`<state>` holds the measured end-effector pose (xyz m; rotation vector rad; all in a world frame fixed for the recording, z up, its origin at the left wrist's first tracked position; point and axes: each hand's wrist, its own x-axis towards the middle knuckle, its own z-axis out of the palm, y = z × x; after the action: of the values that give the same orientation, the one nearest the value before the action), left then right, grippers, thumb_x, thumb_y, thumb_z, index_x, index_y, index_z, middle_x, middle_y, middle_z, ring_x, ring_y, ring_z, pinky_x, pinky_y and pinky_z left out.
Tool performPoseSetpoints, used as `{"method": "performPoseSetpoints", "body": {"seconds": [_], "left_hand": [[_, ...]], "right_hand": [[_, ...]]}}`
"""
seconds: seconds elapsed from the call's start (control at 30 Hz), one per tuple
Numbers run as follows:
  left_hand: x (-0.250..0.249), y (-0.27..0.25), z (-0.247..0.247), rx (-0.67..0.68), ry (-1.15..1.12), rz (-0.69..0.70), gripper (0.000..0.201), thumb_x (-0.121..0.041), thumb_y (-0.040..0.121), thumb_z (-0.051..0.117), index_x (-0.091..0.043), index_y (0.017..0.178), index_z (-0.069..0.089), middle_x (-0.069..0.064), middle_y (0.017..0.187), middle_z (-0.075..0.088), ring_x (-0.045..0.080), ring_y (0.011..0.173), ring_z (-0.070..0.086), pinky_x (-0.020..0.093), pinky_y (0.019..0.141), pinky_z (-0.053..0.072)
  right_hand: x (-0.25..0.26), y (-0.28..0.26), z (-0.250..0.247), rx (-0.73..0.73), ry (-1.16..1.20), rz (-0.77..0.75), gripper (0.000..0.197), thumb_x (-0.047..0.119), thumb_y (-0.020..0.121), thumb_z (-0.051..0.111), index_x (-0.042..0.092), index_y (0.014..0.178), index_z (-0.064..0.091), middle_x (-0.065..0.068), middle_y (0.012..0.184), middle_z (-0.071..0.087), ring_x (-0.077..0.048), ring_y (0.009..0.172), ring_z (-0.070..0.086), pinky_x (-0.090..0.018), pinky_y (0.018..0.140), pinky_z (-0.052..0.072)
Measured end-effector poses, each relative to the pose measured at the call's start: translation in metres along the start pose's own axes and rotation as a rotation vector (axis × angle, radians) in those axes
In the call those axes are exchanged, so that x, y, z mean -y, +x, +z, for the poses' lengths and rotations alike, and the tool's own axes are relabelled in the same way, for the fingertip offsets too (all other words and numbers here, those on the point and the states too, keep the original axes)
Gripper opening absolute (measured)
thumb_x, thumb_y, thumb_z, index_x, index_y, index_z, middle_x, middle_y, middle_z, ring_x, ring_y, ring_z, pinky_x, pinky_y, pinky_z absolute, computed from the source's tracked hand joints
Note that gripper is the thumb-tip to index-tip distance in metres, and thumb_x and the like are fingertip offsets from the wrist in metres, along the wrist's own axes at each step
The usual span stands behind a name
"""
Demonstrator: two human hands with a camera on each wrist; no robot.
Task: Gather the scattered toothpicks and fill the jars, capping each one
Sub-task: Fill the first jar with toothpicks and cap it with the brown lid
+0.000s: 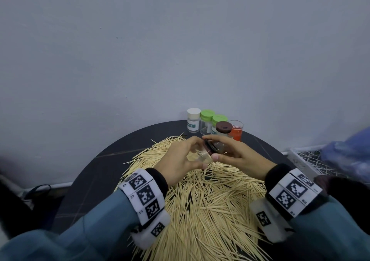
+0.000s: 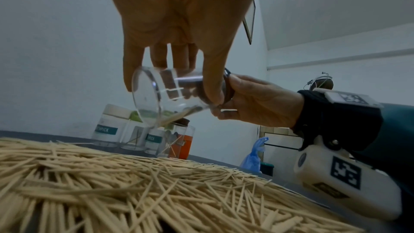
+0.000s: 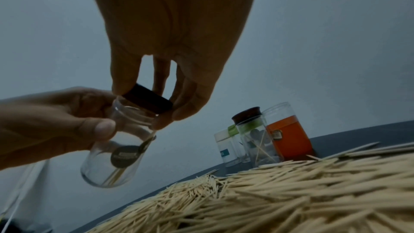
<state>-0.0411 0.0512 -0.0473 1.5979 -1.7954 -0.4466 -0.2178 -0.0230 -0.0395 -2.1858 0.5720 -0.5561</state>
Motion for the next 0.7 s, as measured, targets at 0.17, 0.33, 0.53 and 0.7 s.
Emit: {"method": "performPoseSetpoints", "body": {"seconds": [0.17, 0.33, 0.53, 0.7], "left_hand": [[-0.006, 0.004, 0.009, -0.046, -0.113, 0.026, 0.044, -0.021, 0.074, 0.078, -0.018, 0.113, 0.058, -0.013, 0.106, 0.063, -0.004, 0.099, 0.055, -0.003, 0.077, 0.034], [-0.019, 0.009, 0.017, 0.004, -0.166, 0.085, 0.043, -0.019, 0.075, 0.077, -0.024, 0.113, 0.056, -0.014, 0.113, 0.062, -0.008, 0.102, 0.053, -0.006, 0.079, 0.032], [-0.026, 0.008, 0.026, 0.023, -0.203, 0.101, 0.043, -0.023, 0.073, 0.078, -0.032, 0.108, 0.055, -0.013, 0.115, 0.063, -0.003, 0.107, 0.054, -0.003, 0.076, 0.035], [-0.026, 0.008, 0.026, 0.028, -0.210, 0.106, 0.045, -0.024, 0.072, 0.079, -0.031, 0.109, 0.055, -0.011, 0.115, 0.063, 0.001, 0.109, 0.055, -0.004, 0.076, 0.035]], "right_hand": [[-0.014, -0.010, -0.024, -0.268, -0.198, 0.142, 0.043, 0.023, 0.085, 0.065, 0.028, 0.126, 0.050, -0.001, 0.124, 0.056, -0.014, 0.101, 0.057, -0.029, 0.091, 0.045], [-0.043, -0.031, -0.060, -0.179, -0.667, 0.485, 0.052, 0.010, 0.078, 0.066, 0.020, 0.126, 0.050, -0.008, 0.125, 0.051, -0.024, 0.114, 0.049, -0.029, 0.093, 0.039], [-0.064, -0.066, -0.081, 0.020, -0.780, 0.765, 0.051, 0.002, 0.077, 0.067, 0.022, 0.122, 0.053, -0.005, 0.125, 0.056, -0.022, 0.114, 0.052, -0.028, 0.096, 0.043], [-0.064, -0.076, -0.078, 0.080, -0.798, 0.810, 0.051, 0.006, 0.075, 0.071, 0.021, 0.121, 0.054, -0.006, 0.124, 0.055, -0.022, 0.116, 0.052, -0.029, 0.097, 0.045]]}}
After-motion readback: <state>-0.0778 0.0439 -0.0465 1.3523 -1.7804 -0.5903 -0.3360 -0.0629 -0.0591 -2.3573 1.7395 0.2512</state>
